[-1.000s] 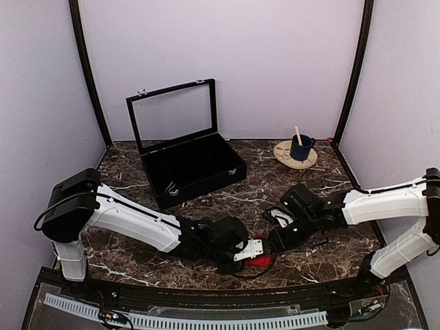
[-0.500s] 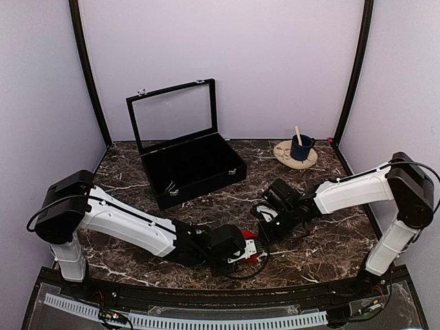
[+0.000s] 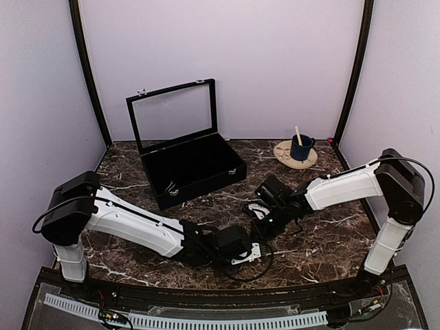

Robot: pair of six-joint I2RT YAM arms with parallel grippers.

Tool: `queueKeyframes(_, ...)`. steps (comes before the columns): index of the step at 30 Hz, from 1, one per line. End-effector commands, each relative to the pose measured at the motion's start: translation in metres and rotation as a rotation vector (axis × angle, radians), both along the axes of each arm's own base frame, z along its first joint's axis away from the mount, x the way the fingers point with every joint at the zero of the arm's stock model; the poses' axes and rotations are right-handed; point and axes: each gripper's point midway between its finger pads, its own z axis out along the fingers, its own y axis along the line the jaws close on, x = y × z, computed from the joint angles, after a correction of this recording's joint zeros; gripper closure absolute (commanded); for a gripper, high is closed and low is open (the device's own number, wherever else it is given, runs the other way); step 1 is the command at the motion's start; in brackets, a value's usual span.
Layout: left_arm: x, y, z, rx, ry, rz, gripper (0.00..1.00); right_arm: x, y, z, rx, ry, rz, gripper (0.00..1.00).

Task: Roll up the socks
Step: Roll the sock at the center of the board.

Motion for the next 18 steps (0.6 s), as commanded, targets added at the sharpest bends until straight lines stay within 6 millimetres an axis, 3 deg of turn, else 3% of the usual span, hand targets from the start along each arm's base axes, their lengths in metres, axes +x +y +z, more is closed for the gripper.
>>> queueKeyframes(1, -0.007, 0.009, -0.021, 0.098, 0.022, -0.048, 0.77, -0.004, -0.006, -0.014, -0.044, 0.03, 0.014, 0.92)
queueKeyframes(4, -0.009, 0.009, -0.023, 0.111, 0.032, -0.062, 0.78, -0.005, -0.007, -0.015, -0.048, 0.032, 0.02, 0.92)
queueKeyframes(8, -0.012, 0.013, -0.028, 0.133, 0.073, -0.081, 1.0, -0.006, -0.008, -0.015, -0.051, 0.031, 0.024, 0.92)
queueKeyframes(18, -0.027, 0.025, -0.041, 0.184, 0.358, -0.149, 1.0, -0.011, -0.014, -0.019, -0.062, 0.037, 0.031, 0.89)
